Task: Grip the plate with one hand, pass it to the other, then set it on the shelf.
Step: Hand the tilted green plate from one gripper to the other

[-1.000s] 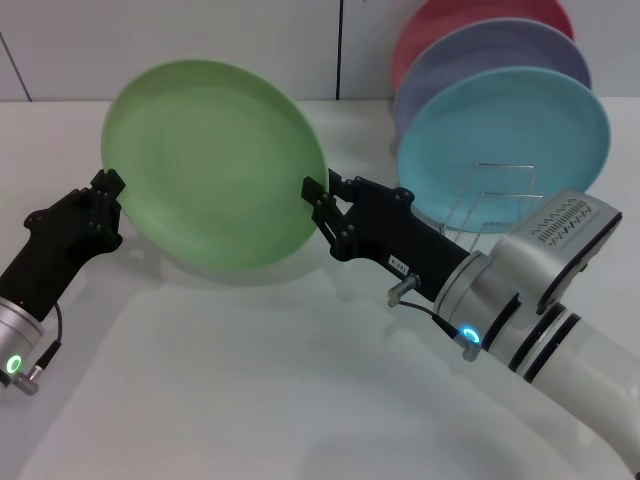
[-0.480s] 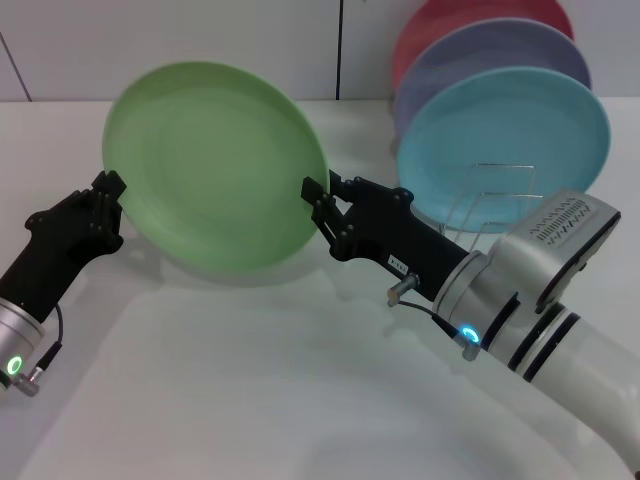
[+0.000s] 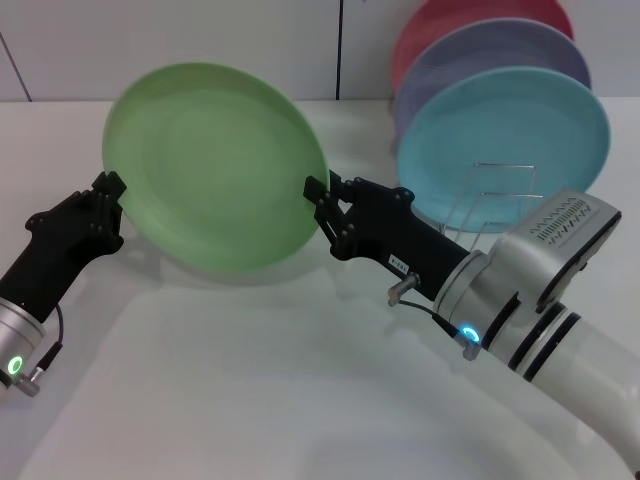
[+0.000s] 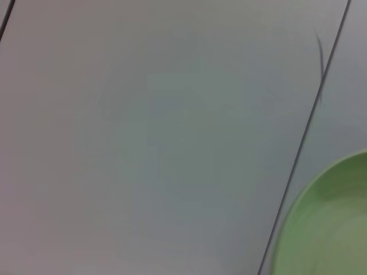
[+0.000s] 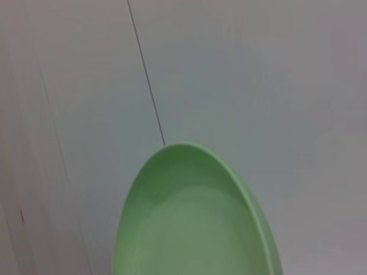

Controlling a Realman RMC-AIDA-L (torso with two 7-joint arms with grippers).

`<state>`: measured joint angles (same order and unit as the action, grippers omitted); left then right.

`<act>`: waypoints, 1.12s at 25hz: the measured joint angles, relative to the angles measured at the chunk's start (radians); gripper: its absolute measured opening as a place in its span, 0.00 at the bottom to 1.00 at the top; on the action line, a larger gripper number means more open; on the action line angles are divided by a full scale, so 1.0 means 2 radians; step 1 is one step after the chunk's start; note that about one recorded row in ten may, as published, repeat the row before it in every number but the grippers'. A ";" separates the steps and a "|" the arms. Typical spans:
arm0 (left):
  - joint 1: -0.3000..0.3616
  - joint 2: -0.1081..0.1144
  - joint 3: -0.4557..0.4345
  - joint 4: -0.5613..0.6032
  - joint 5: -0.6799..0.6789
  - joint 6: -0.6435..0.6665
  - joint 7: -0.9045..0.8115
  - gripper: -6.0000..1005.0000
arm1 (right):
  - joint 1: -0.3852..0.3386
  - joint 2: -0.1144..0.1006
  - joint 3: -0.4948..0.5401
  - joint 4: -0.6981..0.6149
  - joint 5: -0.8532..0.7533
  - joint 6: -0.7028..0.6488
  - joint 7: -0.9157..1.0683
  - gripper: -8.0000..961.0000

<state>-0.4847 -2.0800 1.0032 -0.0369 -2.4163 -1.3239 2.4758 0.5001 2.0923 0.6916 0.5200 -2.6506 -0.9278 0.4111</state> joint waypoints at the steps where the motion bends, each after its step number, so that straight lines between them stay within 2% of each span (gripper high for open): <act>1: 0.000 0.000 0.000 0.000 0.000 0.000 0.000 0.04 | 0.000 0.000 0.000 0.000 0.000 0.000 0.000 0.16; 19: 0.001 0.000 0.000 0.000 0.001 0.000 0.004 0.04 | 0.000 0.000 -0.001 0.000 0.000 0.000 0.000 0.13; 25: 0.015 0.000 0.000 0.004 0.001 -0.028 0.005 0.04 | 0.000 0.000 -0.002 0.000 0.000 0.000 0.000 0.13; 28: 0.021 0.000 0.000 0.005 0.000 -0.037 0.006 0.14 | 0.000 0.000 -0.002 0.000 0.000 0.000 0.000 0.13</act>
<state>-0.4435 -2.0801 1.0031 -0.0270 -2.4170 -1.3973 2.4875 0.4994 2.0923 0.6885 0.5200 -2.6511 -0.9269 0.4111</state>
